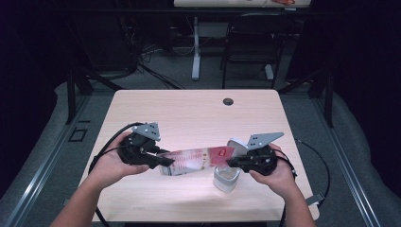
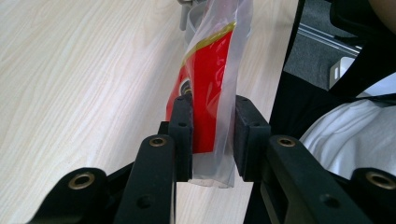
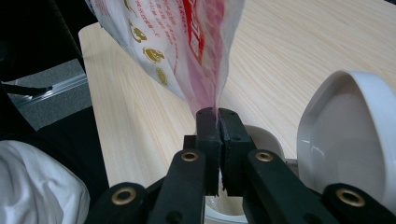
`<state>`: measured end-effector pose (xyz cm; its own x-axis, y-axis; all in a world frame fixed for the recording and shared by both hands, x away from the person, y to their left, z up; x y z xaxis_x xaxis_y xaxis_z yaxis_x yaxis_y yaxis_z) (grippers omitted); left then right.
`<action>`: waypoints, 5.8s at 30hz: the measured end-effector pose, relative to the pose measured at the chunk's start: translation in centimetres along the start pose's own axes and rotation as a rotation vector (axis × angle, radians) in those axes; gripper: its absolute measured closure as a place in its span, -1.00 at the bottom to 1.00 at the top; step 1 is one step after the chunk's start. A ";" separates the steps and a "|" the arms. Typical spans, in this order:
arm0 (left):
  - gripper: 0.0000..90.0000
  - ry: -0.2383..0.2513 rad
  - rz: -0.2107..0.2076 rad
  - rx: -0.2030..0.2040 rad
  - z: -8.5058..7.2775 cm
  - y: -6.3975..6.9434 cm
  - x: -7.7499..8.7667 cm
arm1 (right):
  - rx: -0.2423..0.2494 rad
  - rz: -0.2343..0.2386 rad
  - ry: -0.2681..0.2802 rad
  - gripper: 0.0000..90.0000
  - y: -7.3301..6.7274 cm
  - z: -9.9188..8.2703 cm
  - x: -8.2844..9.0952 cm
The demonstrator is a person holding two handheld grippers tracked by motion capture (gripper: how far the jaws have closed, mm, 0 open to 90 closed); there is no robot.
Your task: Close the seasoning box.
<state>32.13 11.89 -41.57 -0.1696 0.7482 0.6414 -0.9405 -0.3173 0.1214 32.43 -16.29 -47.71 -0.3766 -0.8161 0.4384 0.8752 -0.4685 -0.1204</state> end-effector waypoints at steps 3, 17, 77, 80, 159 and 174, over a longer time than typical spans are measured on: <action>0.62 -0.009 -0.001 -0.006 0.2 0.1 0.0 | -0.006 0.005 0.002 0.95 0.1 -0.1 0.0; 0.63 -0.061 0.021 -0.030 1.5 0.3 0.0 | -0.012 0.002 0.000 0.94 0.2 -0.3 0.0; 0.69 -0.176 0.023 -0.096 5.0 0.9 -0.2 | -0.011 0.009 -0.041 0.93 0.4 -1.0 -0.8; 0.69 -0.181 0.020 -0.100 5.1 1.0 -0.2 | -0.010 0.008 -0.043 0.93 0.4 -1.1 -0.8; 0.75 -0.169 0.012 -0.122 6.7 1.5 -0.7 | -0.017 0.006 -0.063 0.95 0.6 -1.5 -1.0; 0.75 -0.166 0.003 -0.117 7.1 1.5 -0.7 | -0.029 0.027 -0.068 0.96 0.5 -1.6 -0.8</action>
<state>32.96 6.76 -36.51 -0.1306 0.6377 0.7591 -0.9696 -0.2418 0.0364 32.70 -16.45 -49.48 -0.3309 -0.8039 0.4942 0.8752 -0.4572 -0.1578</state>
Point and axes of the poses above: each handheld gripper's, and its own axes: x roughly backward along the jaws, z roughly out of its top, y roughly to its right, the point moved 5 cm from there along -x, roughly forward along the jaws, and after that the axes turned 11 degrees about y, right-handed, at the moved point
